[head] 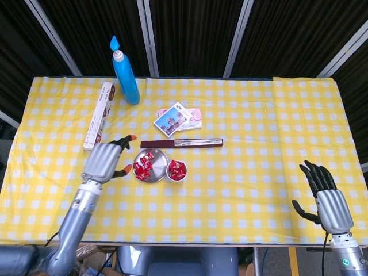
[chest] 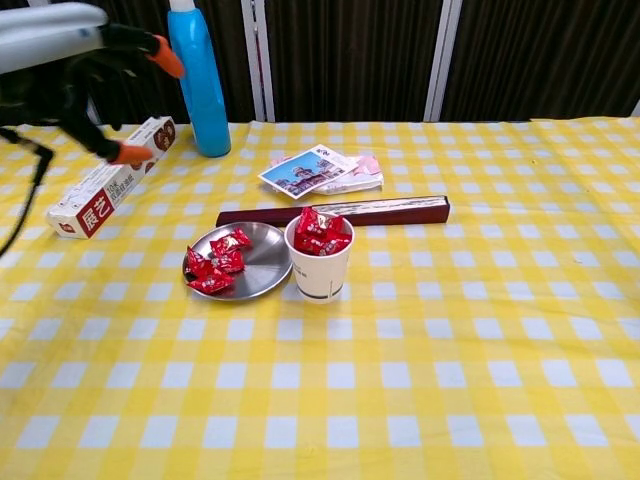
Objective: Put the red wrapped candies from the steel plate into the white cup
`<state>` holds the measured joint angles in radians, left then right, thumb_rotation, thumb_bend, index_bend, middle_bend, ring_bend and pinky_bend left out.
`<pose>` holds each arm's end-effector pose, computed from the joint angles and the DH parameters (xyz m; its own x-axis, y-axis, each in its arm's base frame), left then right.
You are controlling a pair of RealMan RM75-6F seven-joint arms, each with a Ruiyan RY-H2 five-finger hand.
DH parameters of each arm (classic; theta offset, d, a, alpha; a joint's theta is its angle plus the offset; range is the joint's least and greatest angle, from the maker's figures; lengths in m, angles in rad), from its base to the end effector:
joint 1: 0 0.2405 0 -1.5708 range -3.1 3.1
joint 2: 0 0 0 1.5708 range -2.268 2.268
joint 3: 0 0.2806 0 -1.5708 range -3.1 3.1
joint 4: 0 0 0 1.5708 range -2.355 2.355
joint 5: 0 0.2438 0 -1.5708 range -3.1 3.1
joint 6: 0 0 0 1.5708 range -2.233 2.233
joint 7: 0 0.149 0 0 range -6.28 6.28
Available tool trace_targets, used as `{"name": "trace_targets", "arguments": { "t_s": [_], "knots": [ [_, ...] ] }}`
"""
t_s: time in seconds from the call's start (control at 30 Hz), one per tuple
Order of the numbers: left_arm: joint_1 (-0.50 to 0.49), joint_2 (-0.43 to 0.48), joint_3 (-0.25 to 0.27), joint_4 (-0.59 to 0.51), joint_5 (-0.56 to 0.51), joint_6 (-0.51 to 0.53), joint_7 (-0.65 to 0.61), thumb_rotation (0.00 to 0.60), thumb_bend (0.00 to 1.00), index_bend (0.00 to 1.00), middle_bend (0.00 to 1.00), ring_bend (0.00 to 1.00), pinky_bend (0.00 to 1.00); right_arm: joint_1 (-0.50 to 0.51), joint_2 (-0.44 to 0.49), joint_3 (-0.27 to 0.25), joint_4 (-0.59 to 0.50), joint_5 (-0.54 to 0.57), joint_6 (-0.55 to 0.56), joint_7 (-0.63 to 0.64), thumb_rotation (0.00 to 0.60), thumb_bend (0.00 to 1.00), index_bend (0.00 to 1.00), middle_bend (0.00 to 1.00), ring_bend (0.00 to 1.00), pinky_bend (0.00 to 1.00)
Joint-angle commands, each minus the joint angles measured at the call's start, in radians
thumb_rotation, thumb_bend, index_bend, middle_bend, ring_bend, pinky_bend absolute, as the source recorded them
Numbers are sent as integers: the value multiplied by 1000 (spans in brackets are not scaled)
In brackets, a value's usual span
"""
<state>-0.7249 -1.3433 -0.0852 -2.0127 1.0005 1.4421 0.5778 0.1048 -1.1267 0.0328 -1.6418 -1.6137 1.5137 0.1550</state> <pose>-0.1217 0.3042 0.0412 0.3690 0.0812 0.9259 0.9049 -0.2586 -0.3380 -0.3190 -0.1912 0.1283 0.2209 -0.0079 0.9753 -0.9656 -0.1427 0.2175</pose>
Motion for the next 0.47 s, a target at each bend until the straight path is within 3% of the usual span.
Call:
{"name": "trace_targets", "arguments": {
  "t_s": [0.03,0.13,0.2,0.33,0.47],
  "knots": [
    [206,167,217,31,246,137,-152,600,213,0,5,79,226,-1,-11,4,12,8,0,-40,600,388,0,0,0,0],
    [298,199,287,111,339,202,-232,600,180,0,0,6,89,-5,-21,10,24,18,6,-96,600,387,0,0,0,0],
    [356,208,319,180,388,244,-283,600,170,0,0,0,52,-9,-33,15,31,23,16,-142,600,387,0,0,0,0],
    [437,199,332,309,453,314,-365,600,166,0,0,0,39,-15,-53,20,41,29,28,-187,600,388,0,0,0,0],
    [482,196,320,363,448,312,-431,600,166,0,0,0,38,-18,-66,21,46,37,28,-205,600,388,0,0,0,0]
  ]
}}
